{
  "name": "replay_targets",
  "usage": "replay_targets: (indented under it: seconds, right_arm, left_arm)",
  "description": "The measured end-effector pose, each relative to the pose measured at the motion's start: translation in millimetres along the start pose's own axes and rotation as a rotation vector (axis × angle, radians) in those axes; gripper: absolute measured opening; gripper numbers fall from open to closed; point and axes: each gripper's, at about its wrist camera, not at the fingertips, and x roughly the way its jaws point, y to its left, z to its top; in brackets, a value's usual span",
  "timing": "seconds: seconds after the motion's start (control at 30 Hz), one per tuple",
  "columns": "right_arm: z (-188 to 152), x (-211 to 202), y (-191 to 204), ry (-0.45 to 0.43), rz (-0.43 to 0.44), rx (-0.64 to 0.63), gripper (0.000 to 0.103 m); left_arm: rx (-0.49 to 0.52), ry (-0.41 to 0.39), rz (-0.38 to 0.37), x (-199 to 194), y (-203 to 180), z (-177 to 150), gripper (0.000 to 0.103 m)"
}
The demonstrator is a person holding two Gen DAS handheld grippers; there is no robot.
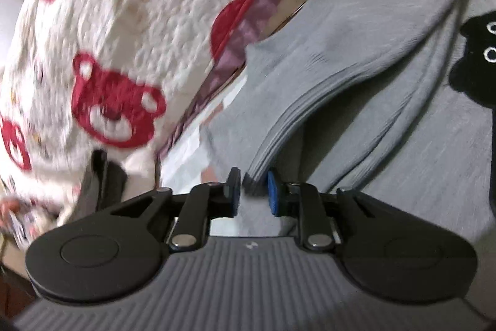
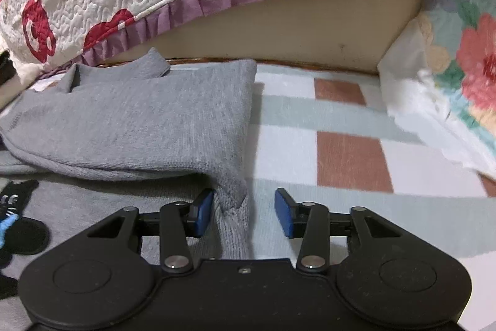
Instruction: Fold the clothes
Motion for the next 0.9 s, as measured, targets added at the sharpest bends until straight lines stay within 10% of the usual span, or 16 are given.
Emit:
replay_targets:
  seconds: [0.23,0.57,0.9]
  right_arm:
    - [-22,-66,-26,0.029,0.035,0.145,0.054]
    - [-126,-189,-18,0.007,0.205,0.381,0.058]
    - [-183,-221,2,0.066,0.270,0.480,0.062]
  left_arm:
    - [-0.228,0.071,-0.166,-41,62,-38,0.057]
    - [-0.675,0.202,-0.535,-94,90,-116,0.066]
    - [-0.878,0.343,-0.707,-115,81,-153,0.073]
